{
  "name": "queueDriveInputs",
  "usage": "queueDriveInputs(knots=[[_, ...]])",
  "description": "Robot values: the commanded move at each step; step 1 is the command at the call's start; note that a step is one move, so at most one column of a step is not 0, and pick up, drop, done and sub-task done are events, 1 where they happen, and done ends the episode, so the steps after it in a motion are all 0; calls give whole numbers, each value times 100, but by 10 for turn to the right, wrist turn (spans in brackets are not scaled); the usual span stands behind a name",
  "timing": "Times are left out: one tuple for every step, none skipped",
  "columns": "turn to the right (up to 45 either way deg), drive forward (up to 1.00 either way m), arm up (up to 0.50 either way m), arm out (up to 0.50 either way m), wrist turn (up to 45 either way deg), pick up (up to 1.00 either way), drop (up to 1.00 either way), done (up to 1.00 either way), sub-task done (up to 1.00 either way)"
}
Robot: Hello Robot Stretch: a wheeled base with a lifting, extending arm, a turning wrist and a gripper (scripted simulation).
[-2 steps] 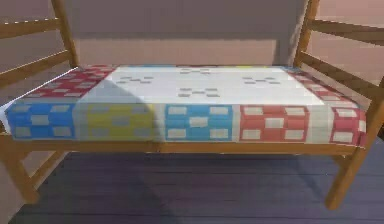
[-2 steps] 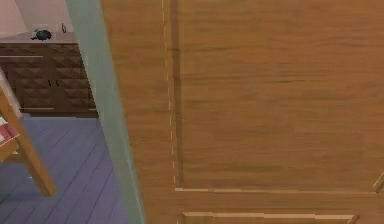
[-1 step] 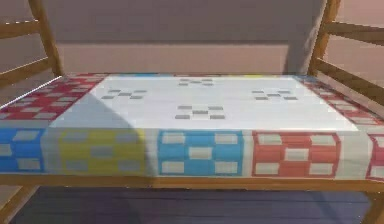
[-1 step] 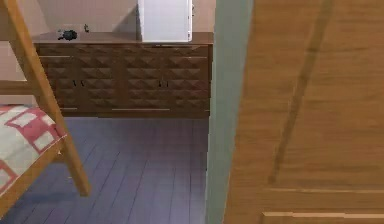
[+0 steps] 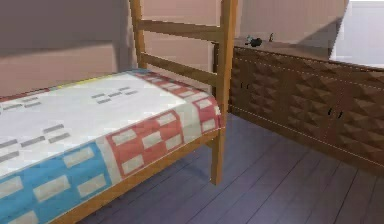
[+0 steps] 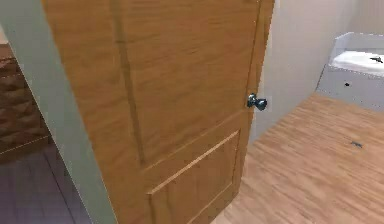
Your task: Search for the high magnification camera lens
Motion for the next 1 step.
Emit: queueDriveInputs(knots=[[180,0,0,0,0,0,0,0,0]])
